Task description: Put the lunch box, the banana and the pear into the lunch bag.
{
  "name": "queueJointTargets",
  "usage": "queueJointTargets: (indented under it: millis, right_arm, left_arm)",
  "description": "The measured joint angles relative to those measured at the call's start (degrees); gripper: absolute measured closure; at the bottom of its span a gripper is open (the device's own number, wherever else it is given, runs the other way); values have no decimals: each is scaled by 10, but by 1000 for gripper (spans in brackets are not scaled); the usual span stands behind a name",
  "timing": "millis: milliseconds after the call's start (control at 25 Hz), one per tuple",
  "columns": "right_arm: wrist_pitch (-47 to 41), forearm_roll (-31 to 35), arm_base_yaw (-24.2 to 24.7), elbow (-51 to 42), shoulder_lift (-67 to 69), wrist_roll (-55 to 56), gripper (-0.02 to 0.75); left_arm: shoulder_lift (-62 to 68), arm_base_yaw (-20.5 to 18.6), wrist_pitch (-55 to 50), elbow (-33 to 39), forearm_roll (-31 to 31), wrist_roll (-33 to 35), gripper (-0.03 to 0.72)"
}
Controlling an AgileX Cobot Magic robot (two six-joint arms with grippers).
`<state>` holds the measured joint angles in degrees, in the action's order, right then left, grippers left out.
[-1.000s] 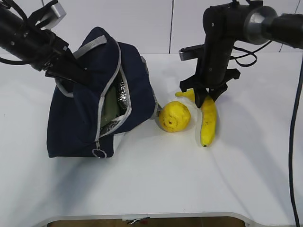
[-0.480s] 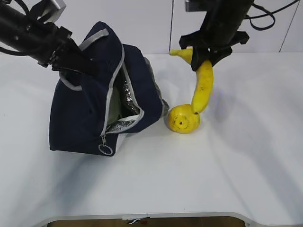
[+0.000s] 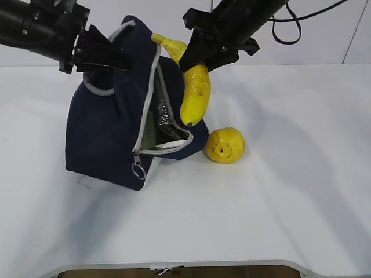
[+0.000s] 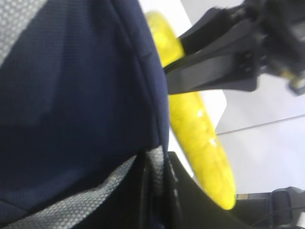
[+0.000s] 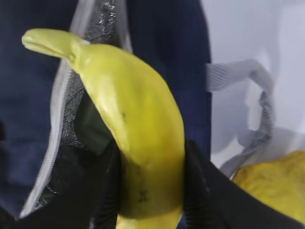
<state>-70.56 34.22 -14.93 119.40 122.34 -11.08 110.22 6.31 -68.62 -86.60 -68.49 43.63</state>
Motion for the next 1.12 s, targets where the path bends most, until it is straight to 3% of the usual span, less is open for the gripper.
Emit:
queueJointTargets:
  millis: [280,560,800,1120]
  right_arm:
    - [1,47,0,0,39,-34,458]
    - [2,52,0,0,50,-34,458]
    - [6,131,0,0,50,-47,458]
    - [52,159,-18,0,72,-57,458]
  left_arm:
    - [-1,0,0,0,-13,0,670]
    - [-19,0,0,0,-17,0,670]
    - [-19,0,0,0,-18,0,670]
    - [-20,-1,0,0,-19,0,670]
